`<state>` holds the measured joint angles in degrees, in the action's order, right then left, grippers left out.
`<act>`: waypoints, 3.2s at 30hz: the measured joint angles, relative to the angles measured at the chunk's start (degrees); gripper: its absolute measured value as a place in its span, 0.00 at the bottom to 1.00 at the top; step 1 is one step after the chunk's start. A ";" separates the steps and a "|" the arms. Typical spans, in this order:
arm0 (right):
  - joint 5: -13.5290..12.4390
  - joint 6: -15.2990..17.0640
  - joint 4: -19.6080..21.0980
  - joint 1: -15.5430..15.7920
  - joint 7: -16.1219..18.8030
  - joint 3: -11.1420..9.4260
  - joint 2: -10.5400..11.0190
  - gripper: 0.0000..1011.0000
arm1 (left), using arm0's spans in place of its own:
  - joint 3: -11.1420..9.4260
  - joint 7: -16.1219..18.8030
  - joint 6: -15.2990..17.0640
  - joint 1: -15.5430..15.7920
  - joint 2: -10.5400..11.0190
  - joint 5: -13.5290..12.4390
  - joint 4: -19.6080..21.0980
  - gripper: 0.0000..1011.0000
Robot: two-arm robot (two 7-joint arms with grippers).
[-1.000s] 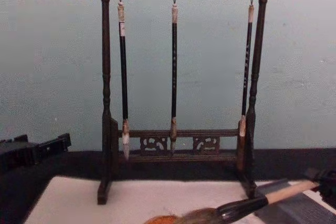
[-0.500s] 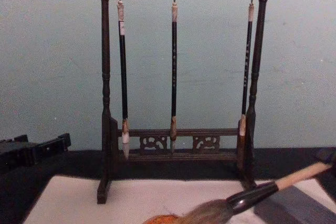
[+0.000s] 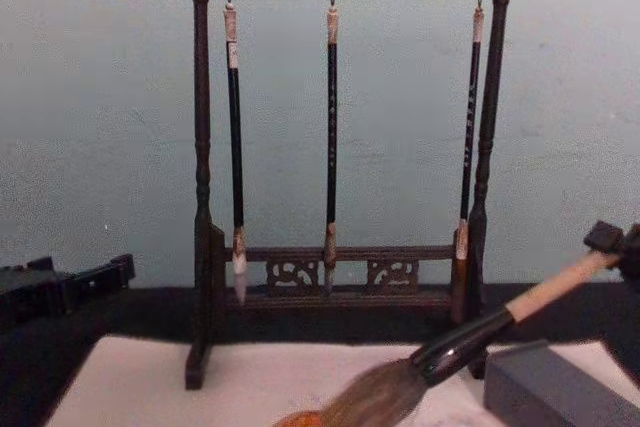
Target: Pick up the brush from the inkstone, write on the paper, then place the brush back to its original position.
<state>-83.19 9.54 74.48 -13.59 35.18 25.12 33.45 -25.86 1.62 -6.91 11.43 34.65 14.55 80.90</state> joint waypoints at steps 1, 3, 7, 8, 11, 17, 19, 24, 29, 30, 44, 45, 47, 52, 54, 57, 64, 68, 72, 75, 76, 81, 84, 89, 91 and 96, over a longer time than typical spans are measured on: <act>0.38 -0.29 0.62 0.11 -0.11 0.13 0.27 0.16 | 0.00 0.00 0.00 0.00 0.00 0.00 0.00 0.99; 1.73 -1.21 2.90 0.54 -0.80 0.58 1.30 0.16 | 0.00 0.00 0.00 0.00 0.00 0.00 0.00 0.99; 4.75 -2.64 6.70 1.02 -2.19 1.44 3.03 0.16 | 0.00 0.00 0.00 0.00 0.00 0.00 0.00 0.99; 5.56 -2.94 7.49 1.09 -2.53 1.65 3.39 0.16 | 0.00 0.00 0.00 0.00 0.00 0.00 0.00 0.99; 10.11 -3.91 11.15 1.26 -4.90 2.82 5.22 0.16 | 0.00 0.00 0.00 0.00 0.00 0.00 0.00 0.99; 15.53 -4.23 14.71 1.38 -7.24 4.02 6.78 0.16 | 0.00 0.00 0.00 0.00 0.00 0.00 0.00 0.99; 17.72 -4.35 16.11 1.45 -7.89 4.51 7.25 0.16 | 0.00 0.00 0.00 0.00 0.00 0.00 0.00 0.99; 21.41 -4.68 18.87 1.85 -8.28 5.27 8.08 0.16 | 0.00 0.00 0.00 0.00 0.00 0.00 0.00 0.99; 24.26 -5.29 22.09 2.80 -7.36 5.66 8.82 0.16 | 0.00 0.00 0.00 0.00 0.00 0.00 0.00 0.99; 24.89 -5.50 22.94 3.09 -7.09 5.74 8.97 0.16 | 0.00 0.00 0.00 0.00 0.00 0.00 0.00 0.99; 35.60 -7.06 28.51 4.08 -8.51 7.42 9.05 0.16 | 0.00 0.00 0.00 0.00 0.00 0.00 0.00 0.99; 36.20 -7.09 28.63 4.06 -8.59 7.53 8.98 0.16 | 0.00 0.00 0.00 0.00 0.00 0.00 0.00 0.99; 37.71 -7.27 28.89 3.93 -8.67 7.74 8.73 0.16 | 0.00 0.00 0.00 0.00 0.00 0.00 0.00 0.99; 39.89 -7.56 29.06 3.70 -8.50 8.07 8.02 0.16 | 0.00 0.00 0.00 0.00 0.00 0.00 0.00 0.99; 40.54 -7.55 28.98 3.56 -8.14 8.25 7.60 0.16 | 0.00 0.00 0.00 0.00 0.00 0.00 0.00 0.99; 41.21 -7.41 28.76 3.49 -7.63 8.41 7.02 0.16 | 0.00 0.00 0.00 0.00 0.00 0.00 0.00 0.99; 41.94 -7.12 28.61 3.73 -7.11 8.10 6.30 0.16 | 0.00 0.00 0.00 0.00 0.00 0.00 0.00 0.99; 41.96 -6.89 28.93 4.52 -7.13 6.92 6.23 0.16 | 0.00 0.00 0.00 0.00 0.00 0.00 0.00 0.99; 41.35 -6.64 29.43 5.30 -6.93 5.72 6.42 0.16 | 0.00 0.00 0.00 0.00 0.00 0.00 0.00 0.99; 40.89 -6.57 29.82 5.91 -6.52 4.87 6.54 0.16 | 0.00 0.00 0.00 0.00 0.00 0.00 0.00 0.99; 40.56 -6.57 29.99 6.24 -6.20 4.45 6.57 0.16 | 0.00 0.00 0.00 0.00 0.00 0.00 0.00 0.99; 39.95 -6.58 30.38 6.97 -5.40 3.46 6.48 0.16 | 0.00 0.00 0.00 0.00 0.00 0.00 0.00 0.99; 39.28 -6.69 30.74 7.48 -4.38 2.75 6.31 0.16 | 0.00 0.00 0.00 0.00 0.00 0.00 0.00 0.99; 38.34 -7.20 31.18 7.92 -3.18 2.00 6.13 0.16 | 0.00 0.00 0.00 0.00 0.00 0.00 0.00 0.99; 38.08 -7.37 31.31 8.05 -2.93 1.80 6.09 0.16 | 0.00 0.00 0.00 0.00 0.00 0.00 0.00 0.99; 37.84 -7.94 31.40 8.10 -1.99 1.72 5.82 0.16 | 0.00 0.00 0.00 0.00 0.00 0.00 0.00 0.99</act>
<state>-45.36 1.60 105.88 -5.49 33.18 26.84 39.27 -25.86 1.62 -6.91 11.43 34.65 14.55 80.90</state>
